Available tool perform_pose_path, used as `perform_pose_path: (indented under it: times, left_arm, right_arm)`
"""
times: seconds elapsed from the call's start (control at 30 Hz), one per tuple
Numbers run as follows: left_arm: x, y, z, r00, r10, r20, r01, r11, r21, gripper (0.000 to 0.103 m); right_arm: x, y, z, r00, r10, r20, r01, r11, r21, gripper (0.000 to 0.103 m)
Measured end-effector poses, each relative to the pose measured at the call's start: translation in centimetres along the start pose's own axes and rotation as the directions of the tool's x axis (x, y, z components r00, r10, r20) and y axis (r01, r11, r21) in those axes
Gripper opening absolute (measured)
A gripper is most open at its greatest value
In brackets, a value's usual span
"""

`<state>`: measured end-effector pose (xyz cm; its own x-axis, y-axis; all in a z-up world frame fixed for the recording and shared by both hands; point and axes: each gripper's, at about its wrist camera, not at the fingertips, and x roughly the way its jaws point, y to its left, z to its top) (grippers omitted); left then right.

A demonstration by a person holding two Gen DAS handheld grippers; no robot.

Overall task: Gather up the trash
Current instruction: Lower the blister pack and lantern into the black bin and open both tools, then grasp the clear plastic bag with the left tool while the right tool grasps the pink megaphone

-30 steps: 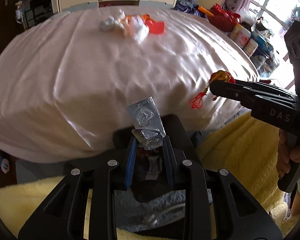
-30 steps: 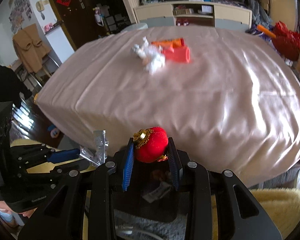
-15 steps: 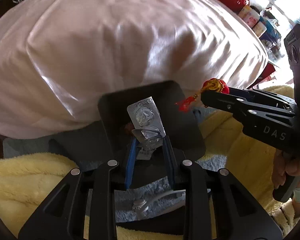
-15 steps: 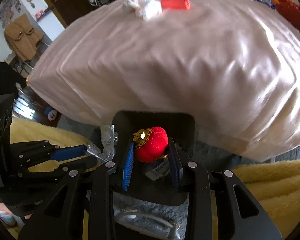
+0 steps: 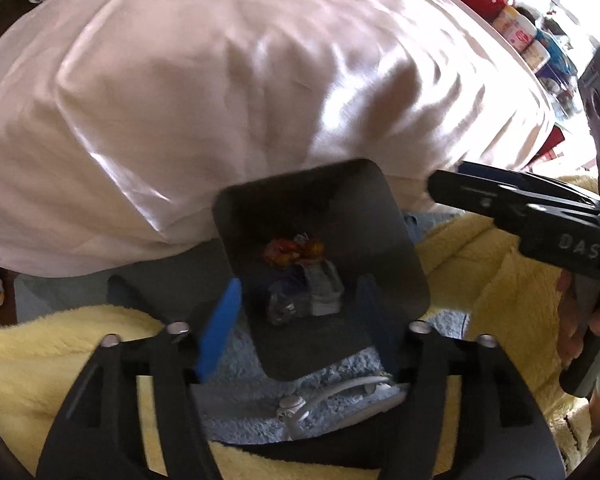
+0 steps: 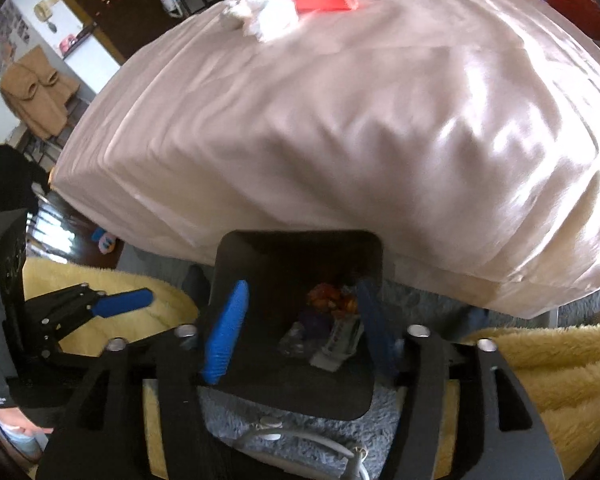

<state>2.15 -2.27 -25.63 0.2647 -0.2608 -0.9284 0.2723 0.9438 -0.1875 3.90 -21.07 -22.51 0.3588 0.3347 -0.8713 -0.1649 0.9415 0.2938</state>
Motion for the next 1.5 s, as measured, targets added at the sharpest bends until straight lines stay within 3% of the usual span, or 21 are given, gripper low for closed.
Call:
perform_pose_path:
  times: [0.13,0.5,0.8,0.87,0.93,1.0,1.1,1.5]
  left_arm:
    - [-1.6,0.9,1.0,0.999,0.039,0.037,-0.039,0.999,-0.003,0.089]
    - [-6.6,2.6,6.3,0.982,0.095,0.166,-0.089,0.995,-0.046,0.095]
    - [-6.6,1.3,11.7,0.974,0.074,0.212,-0.073,0.997,-0.013,0.095]
    - [-6.4,0.7,13.3,0.972,0.059,0.226,-0.061,0.998,0.001,0.093]
    - [-5.9,0.5,14.7,0.973,0.043,0.229,-0.049,0.999,0.021,0.085]
    - [-5.2,0.2,16.1,0.975,0.017,0.220,-0.027,0.999,0.042,0.066]
    - [-3.9,-0.1,18.2,0.977,-0.011,0.212,-0.001,0.998,0.055,0.054]
    - [-0.1,-0.6,22.6,0.981,-0.018,0.193,0.007,0.998,0.060,0.049]
  right_arm:
    - [-1.3,-1.0,1.3,0.999,-0.006,0.043,0.004,0.999,0.031,0.096]
    - [-5.1,-4.4,7.0,0.982,-0.092,0.164,0.077,0.992,0.096,0.097]
    - [-5.2,-4.7,12.0,0.970,-0.113,0.214,0.097,0.992,0.080,0.097]
    - [-4.8,-4.5,13.0,0.969,-0.116,0.218,0.104,0.992,0.068,0.097]
    - [-4.5,-4.5,13.8,0.966,-0.129,0.224,0.119,0.991,0.059,0.097]
    - [-4.2,-4.5,14.5,0.964,-0.134,0.229,0.124,0.991,0.058,0.097]
    - [-3.7,-4.6,15.4,0.961,-0.138,0.241,0.126,0.990,0.063,0.097]
    - [-2.2,-5.4,19.0,0.963,-0.121,0.240,0.109,0.992,0.064,0.095]
